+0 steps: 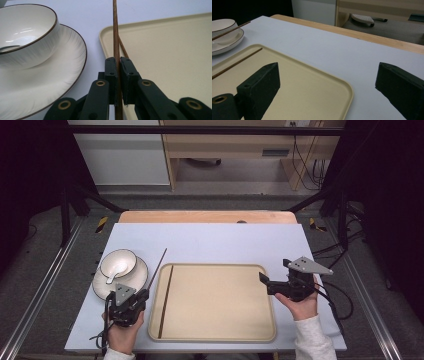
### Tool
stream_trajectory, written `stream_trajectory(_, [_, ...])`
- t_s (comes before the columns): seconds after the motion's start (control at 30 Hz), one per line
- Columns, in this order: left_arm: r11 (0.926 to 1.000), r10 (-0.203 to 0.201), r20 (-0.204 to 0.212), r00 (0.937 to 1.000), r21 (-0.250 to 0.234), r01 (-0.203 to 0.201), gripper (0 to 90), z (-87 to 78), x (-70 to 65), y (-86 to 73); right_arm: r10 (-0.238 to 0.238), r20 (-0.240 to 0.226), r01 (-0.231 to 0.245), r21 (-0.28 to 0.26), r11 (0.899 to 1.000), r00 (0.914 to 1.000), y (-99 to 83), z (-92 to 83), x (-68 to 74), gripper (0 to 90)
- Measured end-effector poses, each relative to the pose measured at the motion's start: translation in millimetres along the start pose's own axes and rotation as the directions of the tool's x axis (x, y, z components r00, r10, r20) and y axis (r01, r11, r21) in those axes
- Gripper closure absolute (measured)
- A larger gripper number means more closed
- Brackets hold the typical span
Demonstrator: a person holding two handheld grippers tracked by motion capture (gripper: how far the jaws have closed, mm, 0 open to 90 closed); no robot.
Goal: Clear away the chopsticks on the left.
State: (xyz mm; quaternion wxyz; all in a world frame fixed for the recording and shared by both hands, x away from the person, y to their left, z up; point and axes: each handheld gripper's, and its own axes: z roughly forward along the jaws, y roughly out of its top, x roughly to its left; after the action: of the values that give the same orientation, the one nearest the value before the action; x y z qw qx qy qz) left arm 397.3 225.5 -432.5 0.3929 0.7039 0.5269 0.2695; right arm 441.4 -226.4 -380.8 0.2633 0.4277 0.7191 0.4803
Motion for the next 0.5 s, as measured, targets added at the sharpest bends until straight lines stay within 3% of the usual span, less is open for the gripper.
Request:
stream_trajectory(0.23, [0.9995, -0.025, -0.004, 0.9997, -0.017, 0.025, 84.1, 4.2, -18.3, 3.5, 0.001, -0.008, -0.001, -0.006, 1.0, 1.0, 1.0, -0.7, 1.4, 5.9])
stream_trajectory(0.33, [0.998, -0.055, 0.017, 0.9983, -0.031, 0.055, 84.1, 6.1, -23.7, 3.9, 0.001, -0.009, -0.001, -0.007, 1.0, 1.0, 1.1, -0.9, 1.4, 5.9])
stream_trajectory(0.5, [0.9974, -0.055, 0.018, 0.9983, -0.045, 0.056, 84.2, 10.1, -37.4, 2.0, 0.006, -0.01, -0.006, -0.008, 1.0, 0.9999, 1.4, -1.4, 1.7, 5.9])
